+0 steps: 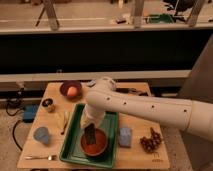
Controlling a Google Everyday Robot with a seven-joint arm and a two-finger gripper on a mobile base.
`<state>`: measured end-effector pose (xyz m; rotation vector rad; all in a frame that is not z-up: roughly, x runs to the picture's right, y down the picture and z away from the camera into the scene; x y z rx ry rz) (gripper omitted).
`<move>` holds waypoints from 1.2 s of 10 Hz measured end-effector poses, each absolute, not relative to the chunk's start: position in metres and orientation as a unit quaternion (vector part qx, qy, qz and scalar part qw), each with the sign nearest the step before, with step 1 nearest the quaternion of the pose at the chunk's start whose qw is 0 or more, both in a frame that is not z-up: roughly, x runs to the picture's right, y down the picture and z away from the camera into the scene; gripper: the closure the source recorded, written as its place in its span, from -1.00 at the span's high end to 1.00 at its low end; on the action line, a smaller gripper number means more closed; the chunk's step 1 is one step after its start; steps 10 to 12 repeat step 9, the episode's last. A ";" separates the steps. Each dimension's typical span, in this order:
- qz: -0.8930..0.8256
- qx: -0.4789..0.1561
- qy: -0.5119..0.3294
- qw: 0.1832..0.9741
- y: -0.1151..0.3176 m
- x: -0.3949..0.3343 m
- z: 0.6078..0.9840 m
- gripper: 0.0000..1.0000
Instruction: Wipe tray with eraser
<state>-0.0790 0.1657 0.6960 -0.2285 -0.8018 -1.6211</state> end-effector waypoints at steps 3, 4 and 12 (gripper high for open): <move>-0.688 -0.096 -0.343 0.632 0.134 -0.083 0.714 -1.00; -0.681 -0.097 -0.343 0.639 0.123 -0.087 0.720 -1.00; -0.642 -0.107 -0.351 0.673 0.090 -0.102 0.762 -1.00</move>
